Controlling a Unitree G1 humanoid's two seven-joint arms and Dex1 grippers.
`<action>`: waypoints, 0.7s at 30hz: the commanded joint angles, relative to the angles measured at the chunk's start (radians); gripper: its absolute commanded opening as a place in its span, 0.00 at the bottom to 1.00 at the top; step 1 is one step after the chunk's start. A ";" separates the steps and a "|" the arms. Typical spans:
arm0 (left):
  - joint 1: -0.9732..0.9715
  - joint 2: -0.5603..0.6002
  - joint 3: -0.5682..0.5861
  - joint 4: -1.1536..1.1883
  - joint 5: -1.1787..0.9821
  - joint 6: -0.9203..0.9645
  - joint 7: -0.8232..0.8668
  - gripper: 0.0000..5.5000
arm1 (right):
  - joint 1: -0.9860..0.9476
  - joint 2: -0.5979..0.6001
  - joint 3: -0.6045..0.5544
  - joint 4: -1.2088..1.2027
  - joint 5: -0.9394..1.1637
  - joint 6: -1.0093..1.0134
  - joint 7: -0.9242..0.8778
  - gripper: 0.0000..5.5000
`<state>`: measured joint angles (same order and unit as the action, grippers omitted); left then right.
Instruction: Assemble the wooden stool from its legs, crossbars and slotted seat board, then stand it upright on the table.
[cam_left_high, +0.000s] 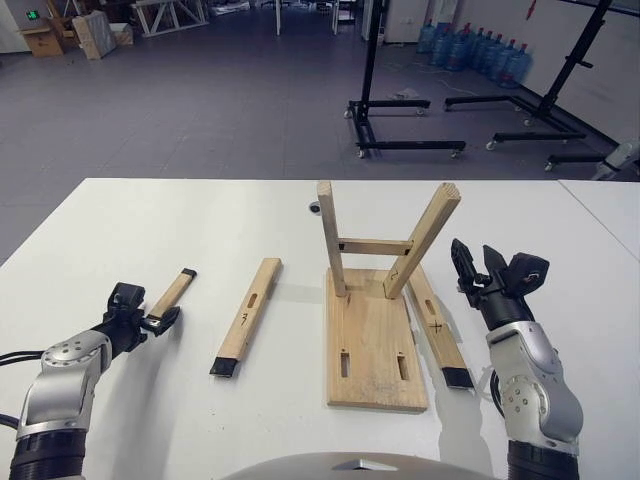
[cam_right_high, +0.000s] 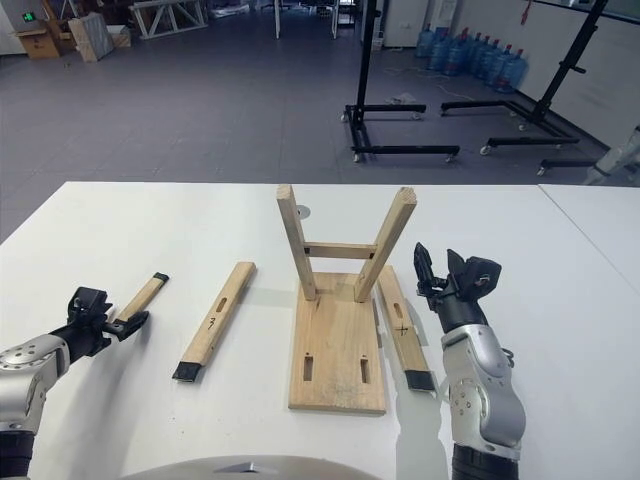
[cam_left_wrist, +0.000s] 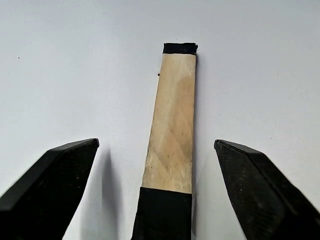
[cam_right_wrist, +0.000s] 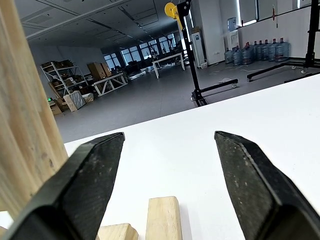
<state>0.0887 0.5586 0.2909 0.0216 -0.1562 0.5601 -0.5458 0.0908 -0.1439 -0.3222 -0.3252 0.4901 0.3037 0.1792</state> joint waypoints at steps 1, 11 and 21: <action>0.051 -0.019 -0.025 0.081 -0.019 0.025 -0.016 0.70 | -0.007 -0.015 0.015 -0.004 -0.003 0.015 0.004 0.61; 0.089 -0.044 -0.085 0.175 -0.039 -0.037 -0.008 0.45 | -0.030 -0.027 0.040 0.002 0.000 0.024 0.004 0.61; 0.052 -0.203 -0.035 0.089 -0.130 -0.332 0.049 0.23 | -0.030 -0.031 0.034 0.008 0.025 0.020 0.036 0.61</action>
<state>0.1147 0.4209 0.2528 0.1233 -0.2557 0.2684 -0.5057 0.0657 -0.1658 -0.2822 -0.3231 0.4934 0.3180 0.2010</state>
